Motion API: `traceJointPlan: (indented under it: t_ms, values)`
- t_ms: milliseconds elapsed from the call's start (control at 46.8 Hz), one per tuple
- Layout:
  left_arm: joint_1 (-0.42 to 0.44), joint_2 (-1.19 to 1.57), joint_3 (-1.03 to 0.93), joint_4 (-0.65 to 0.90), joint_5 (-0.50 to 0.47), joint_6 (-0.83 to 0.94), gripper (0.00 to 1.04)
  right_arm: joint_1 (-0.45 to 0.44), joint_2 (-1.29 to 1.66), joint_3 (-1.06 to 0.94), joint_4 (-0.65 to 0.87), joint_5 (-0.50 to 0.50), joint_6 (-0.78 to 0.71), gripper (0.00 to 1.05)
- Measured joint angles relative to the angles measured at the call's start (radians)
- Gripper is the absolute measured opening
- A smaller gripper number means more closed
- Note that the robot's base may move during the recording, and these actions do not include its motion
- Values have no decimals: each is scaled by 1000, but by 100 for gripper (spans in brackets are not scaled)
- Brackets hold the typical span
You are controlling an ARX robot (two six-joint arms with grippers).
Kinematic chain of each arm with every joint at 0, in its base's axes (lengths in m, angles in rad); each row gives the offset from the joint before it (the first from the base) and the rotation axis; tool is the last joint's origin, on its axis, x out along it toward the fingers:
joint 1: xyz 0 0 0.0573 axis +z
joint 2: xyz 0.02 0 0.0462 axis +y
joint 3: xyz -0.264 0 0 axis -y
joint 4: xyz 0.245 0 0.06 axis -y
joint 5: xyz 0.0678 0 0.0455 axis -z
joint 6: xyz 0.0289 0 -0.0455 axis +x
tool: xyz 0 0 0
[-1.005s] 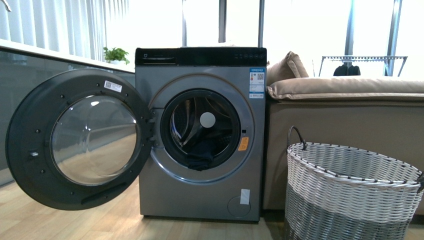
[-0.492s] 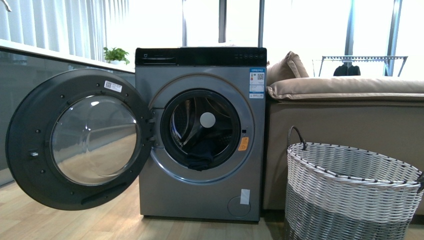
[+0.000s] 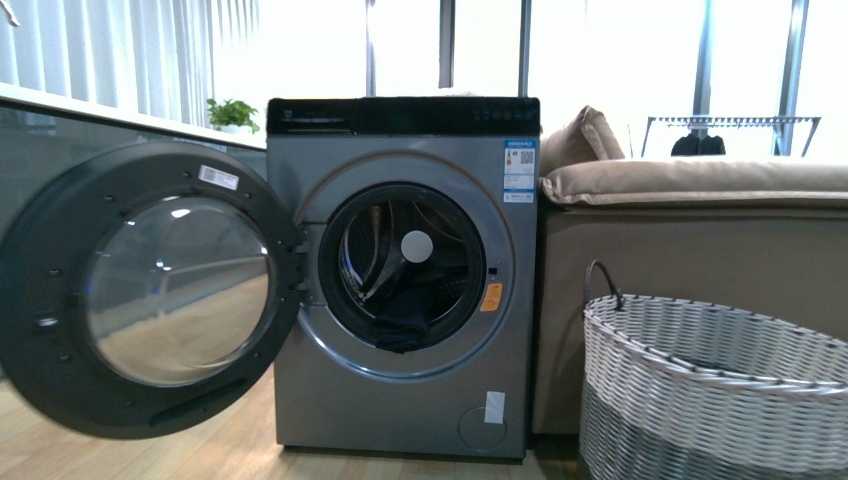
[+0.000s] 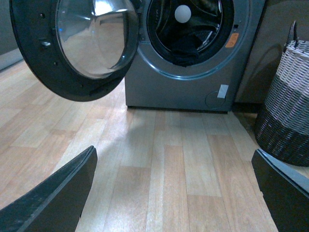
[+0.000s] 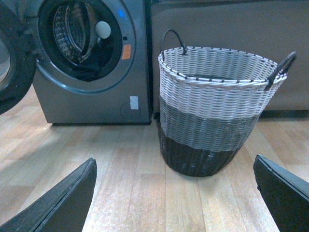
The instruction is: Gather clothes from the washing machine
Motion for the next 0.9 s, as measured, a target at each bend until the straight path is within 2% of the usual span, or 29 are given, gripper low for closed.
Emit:
traceJointPlan:
  t_ms: [898]
  values:
    - [0, -2, 0, 0, 0, 0, 98, 0, 0, 0, -1, 0, 0, 97]
